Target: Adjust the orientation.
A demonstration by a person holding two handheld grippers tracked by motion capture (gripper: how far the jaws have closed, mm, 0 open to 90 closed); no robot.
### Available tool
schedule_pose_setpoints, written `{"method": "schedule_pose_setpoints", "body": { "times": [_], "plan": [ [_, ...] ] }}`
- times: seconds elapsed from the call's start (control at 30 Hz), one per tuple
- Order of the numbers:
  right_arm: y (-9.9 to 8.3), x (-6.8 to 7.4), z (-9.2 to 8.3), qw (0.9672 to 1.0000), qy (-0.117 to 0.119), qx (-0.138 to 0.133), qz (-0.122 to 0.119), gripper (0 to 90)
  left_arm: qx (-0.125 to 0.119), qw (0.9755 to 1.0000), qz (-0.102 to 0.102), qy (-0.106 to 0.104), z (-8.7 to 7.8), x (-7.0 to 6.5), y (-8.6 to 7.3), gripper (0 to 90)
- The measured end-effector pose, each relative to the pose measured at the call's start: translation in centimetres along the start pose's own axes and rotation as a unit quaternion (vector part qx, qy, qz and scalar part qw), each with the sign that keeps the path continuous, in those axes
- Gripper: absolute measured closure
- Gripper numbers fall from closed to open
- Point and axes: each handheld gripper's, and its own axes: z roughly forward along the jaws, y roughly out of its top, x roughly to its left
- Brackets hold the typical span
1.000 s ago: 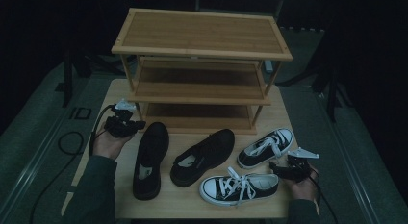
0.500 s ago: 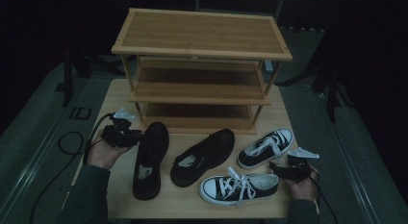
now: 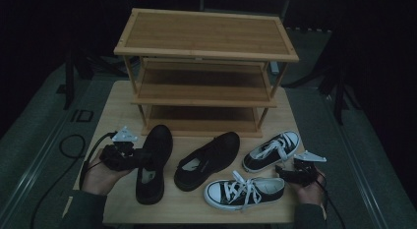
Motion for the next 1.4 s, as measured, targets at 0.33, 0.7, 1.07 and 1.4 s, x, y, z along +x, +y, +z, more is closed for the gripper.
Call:
{"method": "schedule_pose_setpoints", "body": {
  "times": [0.33, 0.7, 1.07, 1.4],
  "plan": [
    [0.0, 0.0, 0.0, 1.0000, 0.000, 0.000, 0.000, 13.3, 0.050, 0.9987, 0.000, -0.007, 2.1, -0.2, -1.3, 86.8],
    [0.0, 0.0, 0.0, 1.0000, 0.000, 0.000, 0.000, 13.3, 0.079, 0.9966, 0.011, 0.024, 2.3, 0.1, -1.2, 90.0],
    [0.0, 0.0, 0.0, 1.0000, 0.000, 0.000, 0.000, 13.3, 0.078, 0.9945, -0.012, 0.069, 1.7, 2.4, -1.3, 90.0],
    [0.0, 0.0, 0.0, 1.0000, 0.000, 0.000, 0.000, 13.3, 0.077, 0.9913, -0.021, 0.105, 1.8, 4.6, -0.8, 90.0]
  ]
}}
